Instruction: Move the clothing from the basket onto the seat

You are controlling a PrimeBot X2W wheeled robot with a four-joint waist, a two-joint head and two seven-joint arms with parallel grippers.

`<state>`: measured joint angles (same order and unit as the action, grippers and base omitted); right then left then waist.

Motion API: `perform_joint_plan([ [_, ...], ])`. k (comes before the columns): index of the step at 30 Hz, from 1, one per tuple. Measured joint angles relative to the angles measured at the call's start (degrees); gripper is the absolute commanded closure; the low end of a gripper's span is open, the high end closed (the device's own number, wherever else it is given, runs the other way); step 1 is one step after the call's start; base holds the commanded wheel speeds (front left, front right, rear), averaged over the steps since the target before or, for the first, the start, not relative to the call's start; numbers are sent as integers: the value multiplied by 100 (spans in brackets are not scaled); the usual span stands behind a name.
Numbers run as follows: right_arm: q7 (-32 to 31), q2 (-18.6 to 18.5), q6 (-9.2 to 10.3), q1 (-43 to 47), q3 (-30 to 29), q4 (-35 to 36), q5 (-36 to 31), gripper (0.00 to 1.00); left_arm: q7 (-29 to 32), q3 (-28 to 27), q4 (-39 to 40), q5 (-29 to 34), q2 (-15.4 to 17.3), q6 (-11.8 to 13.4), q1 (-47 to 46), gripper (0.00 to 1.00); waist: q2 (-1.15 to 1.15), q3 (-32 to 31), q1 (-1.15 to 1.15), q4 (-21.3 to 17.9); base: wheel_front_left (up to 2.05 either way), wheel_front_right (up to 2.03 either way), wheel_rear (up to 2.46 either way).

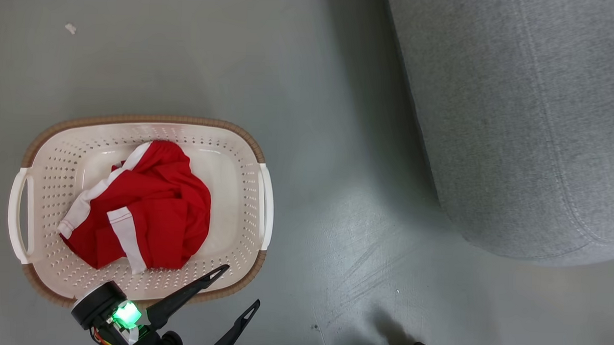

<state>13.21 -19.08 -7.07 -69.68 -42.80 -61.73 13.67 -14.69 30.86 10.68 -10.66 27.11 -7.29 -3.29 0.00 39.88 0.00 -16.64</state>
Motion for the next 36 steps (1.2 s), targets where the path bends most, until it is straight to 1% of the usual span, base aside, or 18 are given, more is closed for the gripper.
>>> perform_joint_plan([
  [3, 0, -32, 0, -27, -74, -93, -115, 100, 0, 43, 9, -7, 18, 0, -94, 0, 0, 89, 0, 43, 0, 0, 0],
  [4, 0, -59, 0, -52, -115, -143, -160, 73, 0, 37, 9, -29, 15, 0, -109, 0, 0, 115, 0, 57, 0, 0, 0],
  [5, 5, -91, 0, -91, -164, -175, -237, 20, 0, 27, 9, -43, 18, 0, -127, 0, 0, 142, 0, 72, 0, 0, 0],
  [6, 31, -121, 0, -135, -227, -181, -280, 0, 0, 26, 8, -46, 24, 0, -152, 0, 0, 166, 0, 85, 0, 0, 0],
  [11, 51, -183, 0, -374, -322, -188, -391, 0, 0, 91, 9, -47, 33, 0, -402, 0, 0, 268, 0, 148, 0, 0, 0],
  [14, 71, -177, 0, -427, -326, -203, -602, 0, 0, 133, -1, -92, 29, 0, -491, 0, 0, 298, 0, 181, 0, 0, 0],
  [24, 118, -30, 0, -570, -285, -154, -987, 0, 0, 180, -65, -142, -67, 0, -764, 0, 0, 208, 0, 206, 0, 0, 0],
  [28, 125, 155, 0, -720, -54, 209, -1037, 0, -1, 303, -82, -174, -168, 0, -860, 0, 0, 135, 0, 216, 0, 0, 0],
  [30, 125, 168, 0, -719, 102, 495, -1166, 0, -1, 392, -109, -186, -169, 0, -909, 0, 0, 93, 0, 218, 0, 0, 0],
  [34, 142, 168, 0, -719, 179, 1082, -1194, 0, 0, 424, -168, -186, -213, 0, -1017, 0, 0, -5, 0, 219, 0, 0, 0],
  [36, 146, 247, 0, -715, 370, 1415, -1194, 0, -1, 447, -202, -185, -277, 0, -1134, 0, 0, -94, 0, 221, 0, 0, 0],
])
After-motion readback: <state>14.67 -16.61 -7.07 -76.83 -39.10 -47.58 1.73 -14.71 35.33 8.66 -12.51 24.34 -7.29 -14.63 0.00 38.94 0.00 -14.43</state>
